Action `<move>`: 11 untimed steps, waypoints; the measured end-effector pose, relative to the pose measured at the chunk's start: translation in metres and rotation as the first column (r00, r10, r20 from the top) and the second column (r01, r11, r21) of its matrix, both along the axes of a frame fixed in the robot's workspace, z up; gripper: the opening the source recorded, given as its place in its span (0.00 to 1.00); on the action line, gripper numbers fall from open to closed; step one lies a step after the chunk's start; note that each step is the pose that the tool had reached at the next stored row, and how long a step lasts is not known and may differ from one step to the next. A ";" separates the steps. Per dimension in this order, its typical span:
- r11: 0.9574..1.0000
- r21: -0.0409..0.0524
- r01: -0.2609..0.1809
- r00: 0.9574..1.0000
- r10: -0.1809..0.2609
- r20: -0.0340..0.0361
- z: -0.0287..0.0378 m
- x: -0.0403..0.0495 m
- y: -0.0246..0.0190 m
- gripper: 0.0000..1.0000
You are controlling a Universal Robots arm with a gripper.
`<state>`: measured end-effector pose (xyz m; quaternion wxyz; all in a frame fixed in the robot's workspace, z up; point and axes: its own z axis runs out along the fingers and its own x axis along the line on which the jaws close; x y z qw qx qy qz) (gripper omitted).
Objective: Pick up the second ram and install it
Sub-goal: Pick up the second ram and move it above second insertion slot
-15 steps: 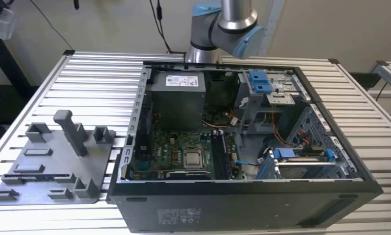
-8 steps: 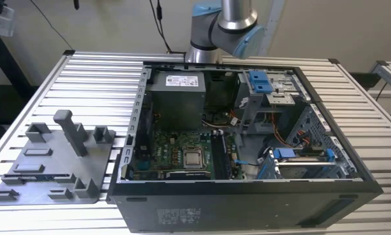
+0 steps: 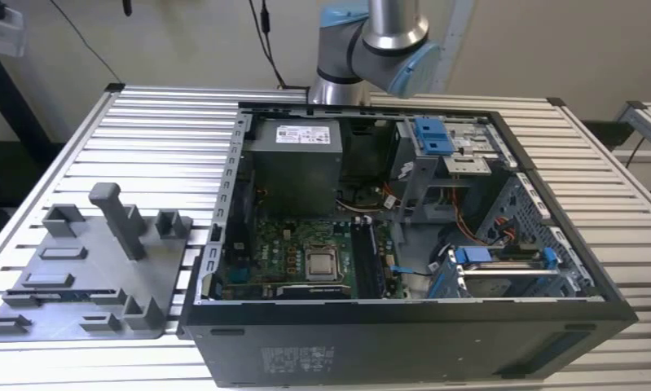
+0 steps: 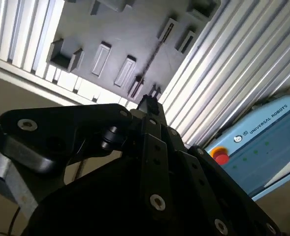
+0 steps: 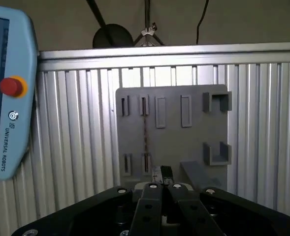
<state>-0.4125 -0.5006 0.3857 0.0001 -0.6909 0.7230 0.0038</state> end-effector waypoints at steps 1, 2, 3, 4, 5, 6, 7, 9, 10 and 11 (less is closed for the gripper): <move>1.000 0.000 -0.008 1.000 0.008 0.000 0.0000 0.0000 0.0000 0.11; 1.000 0.000 -0.015 1.000 0.015 0.000 0.0000 0.0000 0.0000 0.11; 1.000 0.000 -0.022 1.000 0.022 0.000 0.0000 0.0000 0.0000 0.11; 1.000 0.000 -0.028 1.000 0.028 0.000 0.0000 0.0000 0.0000 0.11; 0.999 0.000 -0.034 0.999 0.034 0.000 0.0000 0.0000 0.0000 0.11; 0.999 0.000 -0.039 0.999 0.039 0.000 0.0000 0.0000 0.0000 0.11; 0.999 0.000 -0.043 0.999 0.043 0.000 0.0000 0.0000 0.0000 0.11; 0.999 0.000 -0.043 0.999 0.043 0.000 0.0001 0.0000 0.0000 0.11; 0.999 0.000 -0.043 0.999 0.043 0.000 0.0001 0.0000 0.0000 0.11; 0.999 0.000 -0.043 0.999 0.043 0.000 0.0001 0.0000 0.0000 0.11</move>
